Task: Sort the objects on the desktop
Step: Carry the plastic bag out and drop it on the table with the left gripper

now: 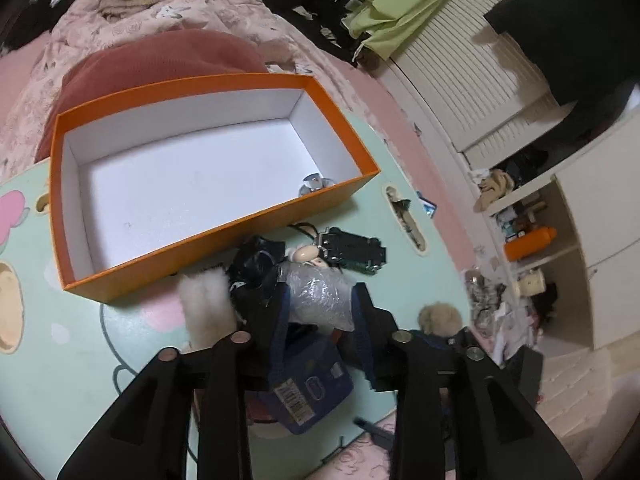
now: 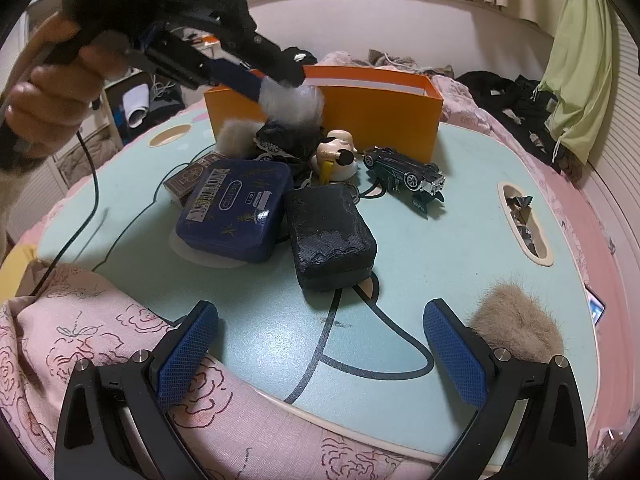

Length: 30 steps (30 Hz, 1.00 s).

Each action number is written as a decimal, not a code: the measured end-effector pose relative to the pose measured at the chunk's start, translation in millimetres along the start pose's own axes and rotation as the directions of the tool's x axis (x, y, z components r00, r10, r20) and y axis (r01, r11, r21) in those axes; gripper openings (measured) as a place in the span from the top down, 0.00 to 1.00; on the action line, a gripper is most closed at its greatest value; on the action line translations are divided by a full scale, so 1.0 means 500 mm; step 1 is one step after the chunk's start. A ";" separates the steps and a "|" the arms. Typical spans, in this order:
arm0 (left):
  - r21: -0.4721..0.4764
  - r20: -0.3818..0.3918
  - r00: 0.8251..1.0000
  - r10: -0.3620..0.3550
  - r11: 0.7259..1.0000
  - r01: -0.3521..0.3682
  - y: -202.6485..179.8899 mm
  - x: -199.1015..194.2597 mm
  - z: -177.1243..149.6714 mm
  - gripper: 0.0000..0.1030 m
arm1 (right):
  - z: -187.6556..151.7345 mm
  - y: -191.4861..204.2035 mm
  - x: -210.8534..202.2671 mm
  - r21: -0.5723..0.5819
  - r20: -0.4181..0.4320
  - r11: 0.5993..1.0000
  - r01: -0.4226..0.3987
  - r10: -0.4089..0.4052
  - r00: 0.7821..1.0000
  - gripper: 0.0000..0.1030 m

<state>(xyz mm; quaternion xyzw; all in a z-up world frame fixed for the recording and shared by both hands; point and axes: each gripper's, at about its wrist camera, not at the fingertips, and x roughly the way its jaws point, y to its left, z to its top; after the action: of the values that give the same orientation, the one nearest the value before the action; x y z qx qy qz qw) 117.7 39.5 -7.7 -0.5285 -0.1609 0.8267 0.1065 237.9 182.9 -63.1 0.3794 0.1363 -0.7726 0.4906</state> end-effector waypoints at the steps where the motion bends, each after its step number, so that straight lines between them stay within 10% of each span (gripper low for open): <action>1: 0.014 0.028 0.998 0.057 0.998 -0.057 -0.002 -0.006 -0.004 0.55 | -0.001 0.000 0.000 0.000 0.000 1.000 0.000 0.000 1.000 0.00; 4: 0.070 0.133 0.973 0.188 0.978 -0.199 -0.020 -0.032 -0.030 0.47 | -0.001 0.000 0.000 0.001 0.000 1.000 -0.001 0.001 1.000 0.00; 11: 0.100 0.245 0.939 0.242 0.957 -0.273 -0.029 -0.075 -0.118 0.33 | -0.001 -0.001 0.000 0.009 -0.002 1.000 -0.018 0.018 1.000 0.00; 21: 0.095 0.236 0.867 0.438 0.878 -0.469 0.000 -0.028 -0.270 0.33 | -0.002 -0.003 0.000 0.012 -0.003 1.000 -0.026 0.026 1.000 0.00; 30: 0.063 0.186 0.881 0.436 0.889 -0.454 0.024 0.026 -0.279 0.00 | 0.000 -0.010 0.001 0.014 -0.007 1.000 -0.021 0.021 1.000 0.00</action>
<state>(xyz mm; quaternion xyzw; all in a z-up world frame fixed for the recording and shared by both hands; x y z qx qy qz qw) 239.2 54.3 -77.4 -0.4740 0.0001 0.8775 -0.0724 233.3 184.9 -64.5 0.3872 0.1286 -0.7668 0.4955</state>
